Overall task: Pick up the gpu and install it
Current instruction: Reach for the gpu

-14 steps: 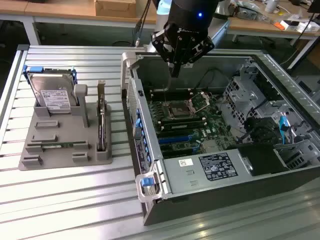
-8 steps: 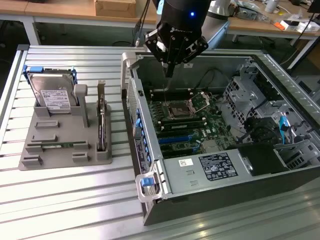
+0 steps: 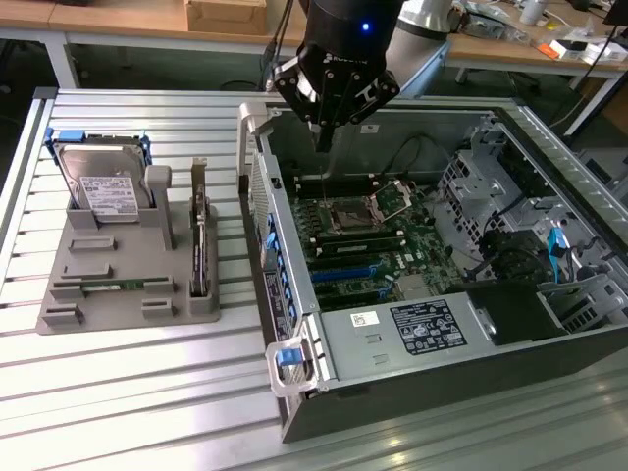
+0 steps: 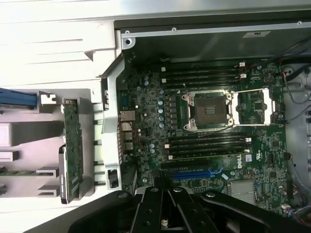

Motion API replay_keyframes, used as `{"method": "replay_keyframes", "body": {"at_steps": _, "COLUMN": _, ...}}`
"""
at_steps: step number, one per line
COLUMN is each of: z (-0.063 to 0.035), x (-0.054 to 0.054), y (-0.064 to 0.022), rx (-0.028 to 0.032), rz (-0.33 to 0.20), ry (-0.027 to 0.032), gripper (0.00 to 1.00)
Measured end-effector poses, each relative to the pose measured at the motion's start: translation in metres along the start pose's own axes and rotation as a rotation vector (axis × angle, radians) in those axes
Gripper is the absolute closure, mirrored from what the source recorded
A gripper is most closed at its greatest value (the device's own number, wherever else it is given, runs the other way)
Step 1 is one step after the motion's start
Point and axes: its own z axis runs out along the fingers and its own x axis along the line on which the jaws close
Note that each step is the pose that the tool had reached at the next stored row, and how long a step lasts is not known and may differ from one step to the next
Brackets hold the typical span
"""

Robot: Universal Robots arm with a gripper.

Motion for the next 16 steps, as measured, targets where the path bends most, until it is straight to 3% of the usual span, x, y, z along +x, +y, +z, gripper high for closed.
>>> {"method": "replay_keyframes", "body": {"at_steps": 16, "z": -0.0006, "x": 0.021, "y": -0.0016, "rx": 0.0000, "rz": 0.000, "ry": 0.0000, "gripper": 0.89}}
